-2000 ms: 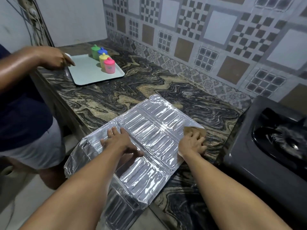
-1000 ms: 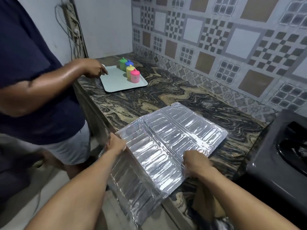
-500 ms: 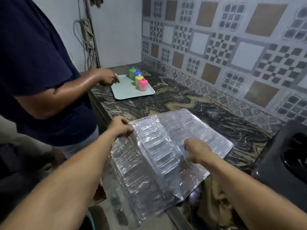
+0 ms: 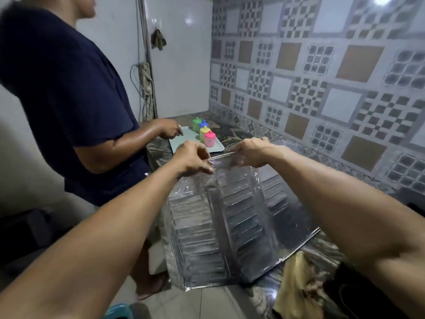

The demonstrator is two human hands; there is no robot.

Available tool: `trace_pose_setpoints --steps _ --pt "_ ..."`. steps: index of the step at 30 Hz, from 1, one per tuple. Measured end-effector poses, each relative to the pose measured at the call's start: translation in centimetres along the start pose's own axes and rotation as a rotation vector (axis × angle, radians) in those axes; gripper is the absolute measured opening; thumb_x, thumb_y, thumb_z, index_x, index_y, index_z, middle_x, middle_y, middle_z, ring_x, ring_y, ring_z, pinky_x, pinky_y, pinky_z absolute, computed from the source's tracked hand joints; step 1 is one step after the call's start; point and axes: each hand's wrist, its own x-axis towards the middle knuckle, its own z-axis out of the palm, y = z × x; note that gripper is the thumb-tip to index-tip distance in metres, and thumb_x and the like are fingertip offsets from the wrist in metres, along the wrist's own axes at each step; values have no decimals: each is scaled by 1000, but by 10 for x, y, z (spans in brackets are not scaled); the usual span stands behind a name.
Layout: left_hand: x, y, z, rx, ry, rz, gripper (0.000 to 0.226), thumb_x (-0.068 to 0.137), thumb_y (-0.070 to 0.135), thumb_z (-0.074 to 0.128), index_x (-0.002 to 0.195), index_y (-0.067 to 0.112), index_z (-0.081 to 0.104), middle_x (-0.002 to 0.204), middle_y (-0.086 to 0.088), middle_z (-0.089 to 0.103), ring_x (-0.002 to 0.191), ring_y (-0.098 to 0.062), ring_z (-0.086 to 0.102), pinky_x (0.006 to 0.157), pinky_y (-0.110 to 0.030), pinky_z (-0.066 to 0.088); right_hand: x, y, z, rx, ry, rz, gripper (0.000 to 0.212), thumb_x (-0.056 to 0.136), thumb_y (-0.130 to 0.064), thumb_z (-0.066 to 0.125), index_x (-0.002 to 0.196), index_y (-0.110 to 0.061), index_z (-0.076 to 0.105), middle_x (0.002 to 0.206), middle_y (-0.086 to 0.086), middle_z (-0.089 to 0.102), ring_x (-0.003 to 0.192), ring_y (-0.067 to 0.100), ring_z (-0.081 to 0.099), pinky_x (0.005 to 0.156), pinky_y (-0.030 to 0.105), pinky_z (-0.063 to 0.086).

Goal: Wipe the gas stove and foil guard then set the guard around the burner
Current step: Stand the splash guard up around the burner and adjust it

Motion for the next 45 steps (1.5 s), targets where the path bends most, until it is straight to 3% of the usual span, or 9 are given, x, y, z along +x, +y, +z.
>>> trace_pose_setpoints --steps 4,10,19,27,31,34,37,41,45 --pt "-7 -6 -28 128 -118 10 26 62 18 90 75 12 68 68 1 63 62 -5 56 61 -21 43 -10 12 -30 35 26 -42 15 81 -27 73 80 -25 59 82 3 58 85 28 58 71 30 43" --pt "-16 -20 -67 394 -225 -33 23 63 11 86 76 8 67 70 -2 62 66 -15 54 60 -25 41 -41 32 -76 -68 235 -33 28 78 -27 76 105 -23 71 101 8 69 96 29 63 70 24 39" --pt "-11 -10 -82 449 -76 -2 16 80 16 74 71 6 66 64 -7 49 57 -13 39 48 -24 23 -72 61 -124 -100 403 82 10 80 -26 70 87 -34 70 97 -2 68 87 20 58 71 28 40" --pt "7 42 -72 259 105 30 22 81 19 70 97 4 74 102 -17 72 97 -30 65 71 -30 42 -119 84 -143 -122 520 255 22 87 -13 56 73 -29 52 80 1 61 79 25 56 72 33 44" --pt "11 60 -55 198 -11 19 19 77 16 74 62 12 62 80 -24 60 74 -21 53 53 -23 37 -147 107 -148 -121 612 301 20 87 -13 57 75 -29 57 79 3 64 76 24 52 77 35 37" --pt "10 73 -42 151 -87 30 16 74 13 77 65 4 66 58 -13 54 58 -18 50 37 -17 30 -168 125 -152 -142 656 311 13 87 -12 60 86 -22 69 84 7 69 82 30 59 89 42 40" --pt "14 102 -34 95 -103 63 6 74 5 73 72 -1 71 51 -7 56 46 -19 51 41 -15 36 -184 144 -155 -167 731 340 15 86 -7 60 92 -15 70 87 9 71 84 32 62 93 43 39" --pt "20 152 -28 184 -3 99 11 78 13 75 75 9 65 70 -7 62 64 -20 57 56 -24 39 -199 174 -165 -151 786 415 15 90 -10 57 96 -12 71 89 12 72 83 32 62 94 43 40" --pt "33 177 -10 139 -187 130 27 66 27 88 64 7 69 52 -1 60 50 -16 52 52 -23 38 -224 214 -169 -163 788 541 13 90 -8 55 90 -15 66 86 13 69 75 27 56 84 41 47"
